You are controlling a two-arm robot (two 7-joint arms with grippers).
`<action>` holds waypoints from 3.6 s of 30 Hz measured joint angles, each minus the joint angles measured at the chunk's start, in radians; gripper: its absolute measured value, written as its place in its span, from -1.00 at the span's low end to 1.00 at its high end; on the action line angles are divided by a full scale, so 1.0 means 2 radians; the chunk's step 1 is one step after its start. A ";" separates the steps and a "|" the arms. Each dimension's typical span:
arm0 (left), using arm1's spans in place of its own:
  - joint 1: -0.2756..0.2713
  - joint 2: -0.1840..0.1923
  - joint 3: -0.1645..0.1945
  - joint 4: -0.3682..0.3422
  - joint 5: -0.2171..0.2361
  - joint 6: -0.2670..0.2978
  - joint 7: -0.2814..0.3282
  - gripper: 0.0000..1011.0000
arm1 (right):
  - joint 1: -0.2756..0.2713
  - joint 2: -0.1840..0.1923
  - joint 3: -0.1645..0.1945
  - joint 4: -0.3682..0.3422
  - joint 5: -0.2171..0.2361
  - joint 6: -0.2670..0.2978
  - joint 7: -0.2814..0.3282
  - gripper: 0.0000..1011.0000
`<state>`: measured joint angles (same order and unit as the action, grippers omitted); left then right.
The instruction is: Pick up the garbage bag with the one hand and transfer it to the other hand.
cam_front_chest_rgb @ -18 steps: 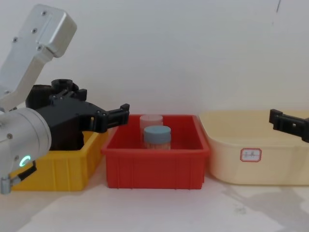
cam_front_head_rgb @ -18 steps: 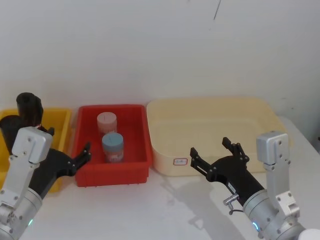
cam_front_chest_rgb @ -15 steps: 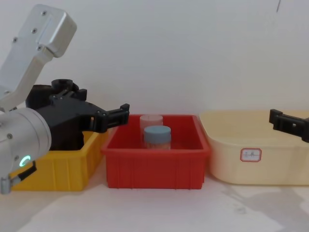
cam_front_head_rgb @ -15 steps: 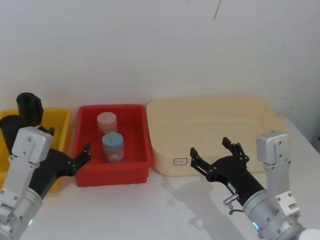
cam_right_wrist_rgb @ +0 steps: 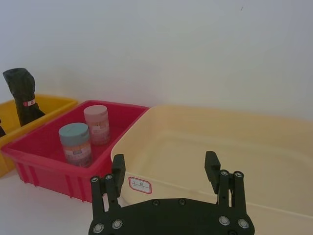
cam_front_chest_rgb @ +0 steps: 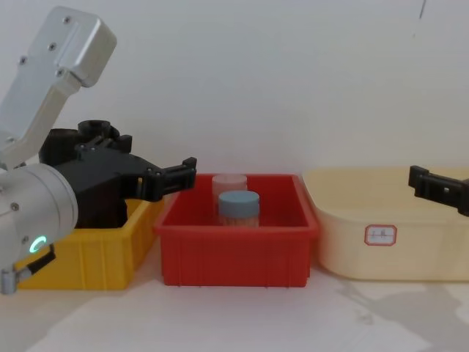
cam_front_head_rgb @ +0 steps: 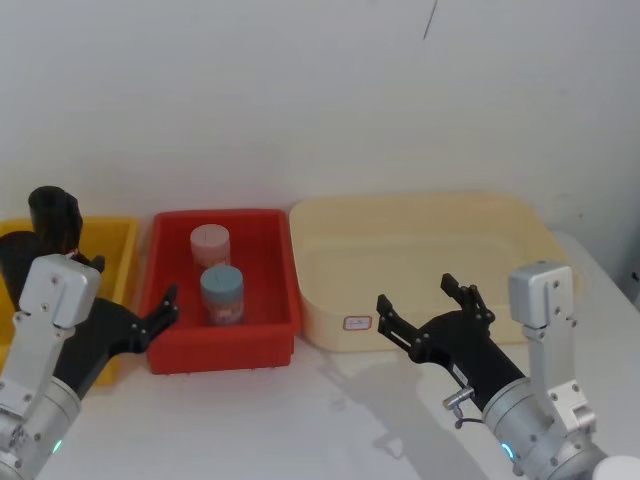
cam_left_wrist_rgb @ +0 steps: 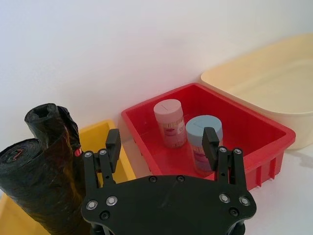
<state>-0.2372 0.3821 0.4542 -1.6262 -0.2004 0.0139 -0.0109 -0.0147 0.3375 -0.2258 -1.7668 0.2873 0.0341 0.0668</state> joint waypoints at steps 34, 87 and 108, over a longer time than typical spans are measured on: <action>0.000 0.000 0.000 0.000 0.000 0.000 0.000 0.98 | 0.000 0.000 0.000 0.000 0.000 0.000 0.000 0.98; 0.051 0.016 -0.122 -0.046 -0.089 0.078 0.019 0.98 | 0.000 0.000 0.000 0.000 0.000 0.000 0.000 0.98; -0.029 -0.003 -0.101 0.042 -0.069 0.083 -0.011 0.98 | 0.000 0.000 0.000 0.000 0.000 0.000 0.000 0.98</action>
<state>-0.2951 0.3763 0.2525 -1.5422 -0.3384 0.1809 -0.0320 -0.0146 0.3375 -0.2258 -1.7668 0.2874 0.0340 0.0668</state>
